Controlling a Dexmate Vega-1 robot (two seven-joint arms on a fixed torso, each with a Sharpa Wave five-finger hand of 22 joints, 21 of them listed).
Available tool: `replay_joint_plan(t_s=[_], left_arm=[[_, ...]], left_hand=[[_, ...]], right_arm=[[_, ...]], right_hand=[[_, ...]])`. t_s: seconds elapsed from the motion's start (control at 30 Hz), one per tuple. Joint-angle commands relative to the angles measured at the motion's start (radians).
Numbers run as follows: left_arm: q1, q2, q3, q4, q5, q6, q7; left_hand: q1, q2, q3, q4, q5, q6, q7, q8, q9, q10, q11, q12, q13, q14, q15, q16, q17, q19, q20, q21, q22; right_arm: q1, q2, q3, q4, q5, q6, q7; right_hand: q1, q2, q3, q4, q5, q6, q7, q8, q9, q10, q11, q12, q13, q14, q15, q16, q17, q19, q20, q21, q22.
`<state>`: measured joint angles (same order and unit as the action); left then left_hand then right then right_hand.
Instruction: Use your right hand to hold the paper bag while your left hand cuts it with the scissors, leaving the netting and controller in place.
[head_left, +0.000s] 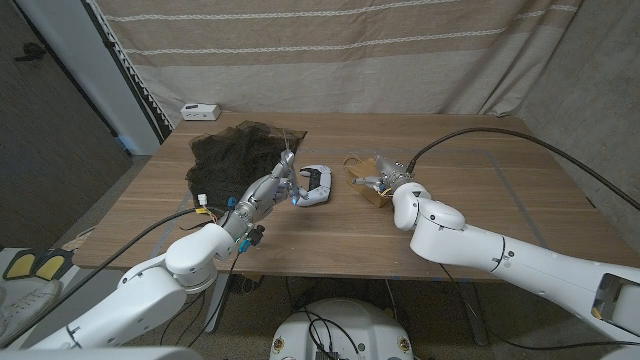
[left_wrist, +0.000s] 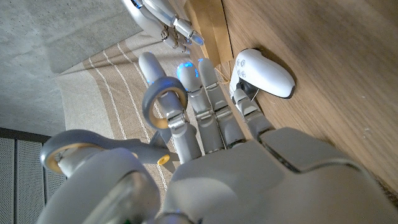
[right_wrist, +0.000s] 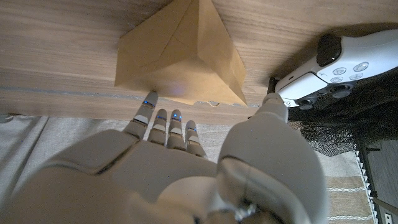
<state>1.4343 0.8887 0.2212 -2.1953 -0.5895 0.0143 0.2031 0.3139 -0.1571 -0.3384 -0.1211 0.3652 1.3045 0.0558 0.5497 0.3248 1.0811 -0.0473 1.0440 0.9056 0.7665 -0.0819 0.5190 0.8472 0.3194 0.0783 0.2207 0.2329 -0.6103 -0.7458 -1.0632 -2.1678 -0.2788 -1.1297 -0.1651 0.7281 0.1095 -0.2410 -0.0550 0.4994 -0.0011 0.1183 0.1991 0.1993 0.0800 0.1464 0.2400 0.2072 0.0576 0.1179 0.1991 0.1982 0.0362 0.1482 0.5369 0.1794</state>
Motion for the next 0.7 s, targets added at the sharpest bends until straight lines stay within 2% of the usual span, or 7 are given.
replay_joint_plan(t_s=[0.03,0.27,0.43,0.47,0.53,0.6,0.7], left_arm=[[-0.005,-0.001,0.001,0.005,-0.006,0.000,-0.005],[-0.008,-0.003,0.003,0.006,-0.004,0.002,-0.002],[-0.012,-0.003,0.005,0.007,-0.007,0.003,-0.005],[-0.013,-0.003,0.005,0.007,-0.005,0.004,-0.004],[-0.015,-0.004,0.006,0.009,-0.009,0.005,-0.007],[-0.018,-0.003,0.007,0.010,-0.007,0.004,-0.008],[-0.021,-0.004,0.009,0.011,-0.008,0.004,-0.008]], left_hand=[[0.011,0.000,-0.002,0.003,-0.014,0.087,0.111,0.097,0.000,0.004,-0.013,0.008,0.009,0.000,-0.072,0.007,0.001,0.007,-0.007,0.004,-0.001],[0.012,0.000,-0.002,0.004,-0.012,0.086,0.112,0.099,-0.001,0.005,-0.012,0.015,0.014,-0.001,-0.071,0.010,0.002,0.007,-0.006,0.004,-0.001],[0.013,0.001,-0.002,0.004,-0.011,0.085,0.112,0.101,-0.003,0.009,-0.015,0.012,0.003,0.000,-0.070,0.013,0.002,0.008,-0.007,0.004,-0.001],[0.013,0.001,-0.002,0.005,-0.011,0.086,0.112,0.103,-0.001,0.006,-0.013,0.016,0.011,0.002,-0.072,0.013,-0.001,0.009,-0.008,0.004,-0.001],[0.013,0.001,-0.002,0.005,-0.011,0.085,0.110,0.104,0.000,0.005,-0.013,0.020,0.017,0.002,-0.072,0.013,-0.002,0.009,-0.008,0.005,-0.001],[0.013,0.001,-0.002,0.005,-0.010,0.086,0.111,0.104,-0.004,0.005,-0.012,0.019,0.013,0.001,-0.073,0.015,-0.001,0.009,-0.008,0.004,-0.001],[0.014,0.002,-0.002,0.006,-0.009,0.086,0.112,0.106,-0.003,0.004,-0.013,0.021,0.015,0.001,-0.070,0.015,-0.002,0.009,-0.008,0.005,-0.001]], right_arm=[[0.045,0.013,-0.058,0.032,-0.029,-0.024,0.041],[0.062,0.017,-0.083,0.048,-0.046,-0.033,0.051],[0.048,0.023,-0.072,0.058,-0.046,-0.019,0.035],[0.047,0.022,-0.071,0.059,-0.046,-0.016,0.036],[0.044,0.024,-0.068,0.063,-0.047,-0.014,0.033],[0.040,0.025,-0.062,0.067,-0.045,-0.008,0.033],[0.032,0.026,-0.055,0.072,-0.047,0.002,0.025]], right_hand=[[0.009,0.008,0.000,-0.007,0.005,-0.028,0.049,-0.005,0.005,-0.032,-0.013,-0.008,0.006,-0.023,-0.003,-0.005,0.003,-0.024,0.007,-0.016,0.004],[0.031,0.025,0.014,-0.016,0.009,-0.009,0.017,0.008,0.006,-0.045,-0.017,-0.009,0.009,-0.032,-0.009,-0.004,0.004,-0.026,0.005,-0.023,0.005],[0.097,0.055,0.054,-0.047,0.016,0.008,0.015,0.019,0.008,-0.042,-0.028,-0.002,0.014,-0.008,-0.026,0.009,0.005,0.003,-0.009,-0.020,0.007],[0.130,0.061,0.072,-0.063,0.017,0.017,0.016,0.023,0.008,-0.034,-0.033,0.004,0.016,0.008,-0.033,0.015,0.005,0.030,-0.018,-0.014,0.007],[0.149,0.063,0.083,-0.072,0.017,0.022,0.015,0.026,0.008,-0.032,-0.036,0.006,0.017,0.017,-0.037,0.018,0.005,0.041,-0.022,-0.012,0.008],[0.231,0.070,0.132,-0.100,0.016,0.030,0.012,0.028,0.009,-0.026,-0.041,0.014,0.021,0.068,-0.056,0.036,0.007,0.102,-0.041,0.003,0.010],[0.289,0.070,0.169,-0.107,0.009,0.043,0.007,0.032,0.009,-0.017,-0.050,0.021,0.023,0.123,-0.082,0.056,0.012,0.170,-0.075,0.025,0.012]])
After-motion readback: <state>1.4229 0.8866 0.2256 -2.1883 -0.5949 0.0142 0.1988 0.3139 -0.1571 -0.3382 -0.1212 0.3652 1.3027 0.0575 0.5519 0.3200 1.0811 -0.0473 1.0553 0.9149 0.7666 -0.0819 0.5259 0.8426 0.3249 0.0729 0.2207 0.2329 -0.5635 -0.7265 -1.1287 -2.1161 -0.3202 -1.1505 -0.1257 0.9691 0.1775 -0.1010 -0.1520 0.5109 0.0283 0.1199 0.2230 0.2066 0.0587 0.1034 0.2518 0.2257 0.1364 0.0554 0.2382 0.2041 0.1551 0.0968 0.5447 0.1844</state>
